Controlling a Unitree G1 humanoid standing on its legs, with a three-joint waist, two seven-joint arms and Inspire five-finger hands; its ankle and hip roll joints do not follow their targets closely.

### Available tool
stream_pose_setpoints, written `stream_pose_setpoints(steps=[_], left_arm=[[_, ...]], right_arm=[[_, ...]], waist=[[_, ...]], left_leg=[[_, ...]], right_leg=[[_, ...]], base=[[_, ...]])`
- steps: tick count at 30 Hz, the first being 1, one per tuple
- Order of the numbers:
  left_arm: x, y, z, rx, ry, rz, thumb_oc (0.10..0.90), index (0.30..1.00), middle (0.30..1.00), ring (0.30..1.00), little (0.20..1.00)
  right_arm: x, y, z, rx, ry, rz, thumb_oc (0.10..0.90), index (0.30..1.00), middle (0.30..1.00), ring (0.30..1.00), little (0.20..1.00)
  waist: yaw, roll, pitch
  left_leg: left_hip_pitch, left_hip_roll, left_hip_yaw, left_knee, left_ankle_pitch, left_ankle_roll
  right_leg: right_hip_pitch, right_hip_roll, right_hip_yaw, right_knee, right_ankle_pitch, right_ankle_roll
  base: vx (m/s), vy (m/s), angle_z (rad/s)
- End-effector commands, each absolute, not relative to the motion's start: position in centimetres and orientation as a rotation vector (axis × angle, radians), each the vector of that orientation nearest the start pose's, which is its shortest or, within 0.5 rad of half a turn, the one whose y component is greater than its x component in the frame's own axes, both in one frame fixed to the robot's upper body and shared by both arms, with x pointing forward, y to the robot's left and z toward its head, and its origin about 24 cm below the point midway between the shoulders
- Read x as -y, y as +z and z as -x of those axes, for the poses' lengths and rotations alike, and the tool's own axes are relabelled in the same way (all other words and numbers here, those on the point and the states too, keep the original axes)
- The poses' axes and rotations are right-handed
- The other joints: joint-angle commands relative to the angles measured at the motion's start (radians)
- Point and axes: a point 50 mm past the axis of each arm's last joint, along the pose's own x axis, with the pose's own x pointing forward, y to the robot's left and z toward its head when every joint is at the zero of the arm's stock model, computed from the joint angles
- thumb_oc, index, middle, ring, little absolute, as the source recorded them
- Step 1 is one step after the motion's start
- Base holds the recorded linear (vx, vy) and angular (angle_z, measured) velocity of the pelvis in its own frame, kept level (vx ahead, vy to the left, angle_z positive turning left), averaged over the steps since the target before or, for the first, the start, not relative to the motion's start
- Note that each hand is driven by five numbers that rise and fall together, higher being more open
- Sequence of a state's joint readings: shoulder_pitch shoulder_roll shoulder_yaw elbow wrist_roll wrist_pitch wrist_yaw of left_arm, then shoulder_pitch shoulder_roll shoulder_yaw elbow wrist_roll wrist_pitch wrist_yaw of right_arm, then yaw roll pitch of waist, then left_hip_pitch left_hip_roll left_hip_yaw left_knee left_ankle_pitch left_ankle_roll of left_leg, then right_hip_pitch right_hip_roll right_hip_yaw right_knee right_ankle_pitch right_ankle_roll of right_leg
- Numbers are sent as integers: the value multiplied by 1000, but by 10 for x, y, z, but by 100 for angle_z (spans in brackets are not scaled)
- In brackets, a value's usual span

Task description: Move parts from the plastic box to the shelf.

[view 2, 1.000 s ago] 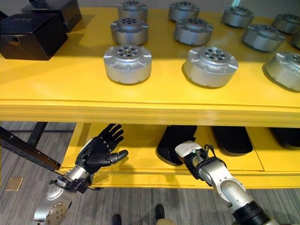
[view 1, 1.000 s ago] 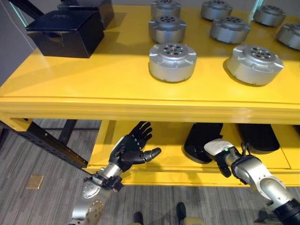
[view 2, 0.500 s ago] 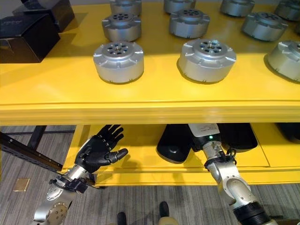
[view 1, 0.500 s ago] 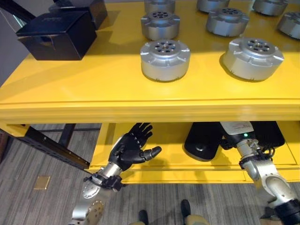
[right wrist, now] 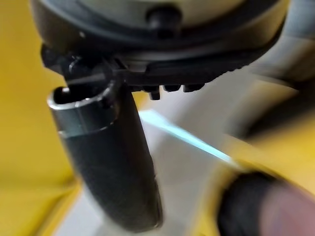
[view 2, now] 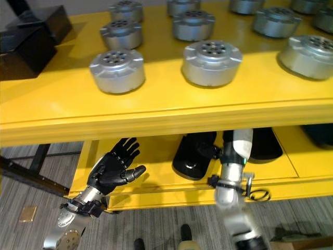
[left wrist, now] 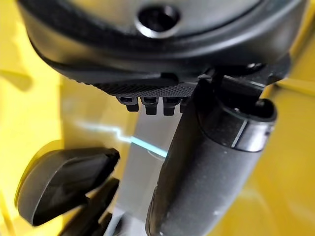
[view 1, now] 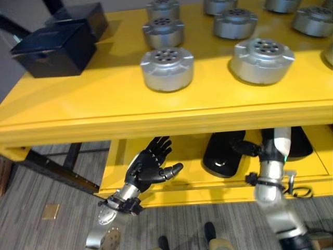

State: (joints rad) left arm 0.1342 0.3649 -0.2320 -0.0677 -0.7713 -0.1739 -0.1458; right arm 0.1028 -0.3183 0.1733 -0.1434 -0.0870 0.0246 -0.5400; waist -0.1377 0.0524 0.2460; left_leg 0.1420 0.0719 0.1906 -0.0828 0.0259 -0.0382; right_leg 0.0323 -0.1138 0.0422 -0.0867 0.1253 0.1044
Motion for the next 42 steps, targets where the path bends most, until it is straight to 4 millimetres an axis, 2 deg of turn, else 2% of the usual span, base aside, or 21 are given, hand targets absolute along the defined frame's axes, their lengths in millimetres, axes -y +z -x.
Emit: stream_pose_setpoints(steps=[1, 12, 23, 25, 29, 36, 42], left_arm=[[-176, 73, -240, 195, -167, 390, 900, 1000, 1000, 1000, 1000], [-172, 64, -257, 119, 77, 349, 900, 1000, 1000, 1000, 1000], [-167, 63, -258, 104, 69, 340, 900, 1000, 1000, 1000, 1000], [-164, 63, -257, 99, 61, 341, 900, 1000, 1000, 1000, 1000], [-160, 61, -256, 90, 34, 344, 900, 1000, 1000, 1000, 1000], [-157, 60, -255, 82, 14, 346, 900, 1000, 1000, 1000, 1000], [-155, 59, -254, 75, -4, 346, 900, 1000, 1000, 1000, 1000]], right_arm=[[183, 87, -240, 224, -206, 247, 900, 1000, 1000, 1000, 1000], [166, 76, -244, 118, -100, 120, 900, 1000, 1000, 1000, 1000], [160, 76, -246, 108, -77, 87, 900, 1000, 1000, 1000, 1000], [159, 80, -249, 134, -112, 70, 900, 1000, 1000, 1000, 1000], [164, 72, -256, 81, -246, 4, 900, 1000, 1000, 1000, 1000], [166, 62, -262, 11, -326, -63, 900, 1000, 1000, 1000, 1000], [166, 56, -266, -6, -372, -52, 900, 1000, 1000, 1000, 1000]], waist=[[-12, -47, -69], [-19, -75, -81], [-10, -84, -81], [-1, -87, -81], [18, -84, -84], [35, -80, -83], [50, -77, -83]], left_leg=[[-1, 30, 19, 76, -111, 10], [1, 33, 18, 64, -104, 8], [2, 35, 14, 62, -101, 8], [6, 35, 7, 59, -101, 7], [6, 34, -8, 55, -99, 6], [8, 34, -20, 55, -97, 6], [8, 33, -32, 56, -95, 8]], right_leg=[[22, -57, -5, 76, -111, 39], [20, -50, -1, 66, -105, 38], [27, -48, -4, 60, -103, 37], [34, -49, -10, 55, -103, 36], [43, -51, -21, 49, -104, 33], [54, -53, -35, 51, -107, 28], [59, -55, -46, 54, -109, 24]], base=[[4, -4, -11], [-2, -7, -2], [1, -11, 1], [21, -39, 1], [13, -16, 5], [14, -10, 8], [16, -12, 5]])
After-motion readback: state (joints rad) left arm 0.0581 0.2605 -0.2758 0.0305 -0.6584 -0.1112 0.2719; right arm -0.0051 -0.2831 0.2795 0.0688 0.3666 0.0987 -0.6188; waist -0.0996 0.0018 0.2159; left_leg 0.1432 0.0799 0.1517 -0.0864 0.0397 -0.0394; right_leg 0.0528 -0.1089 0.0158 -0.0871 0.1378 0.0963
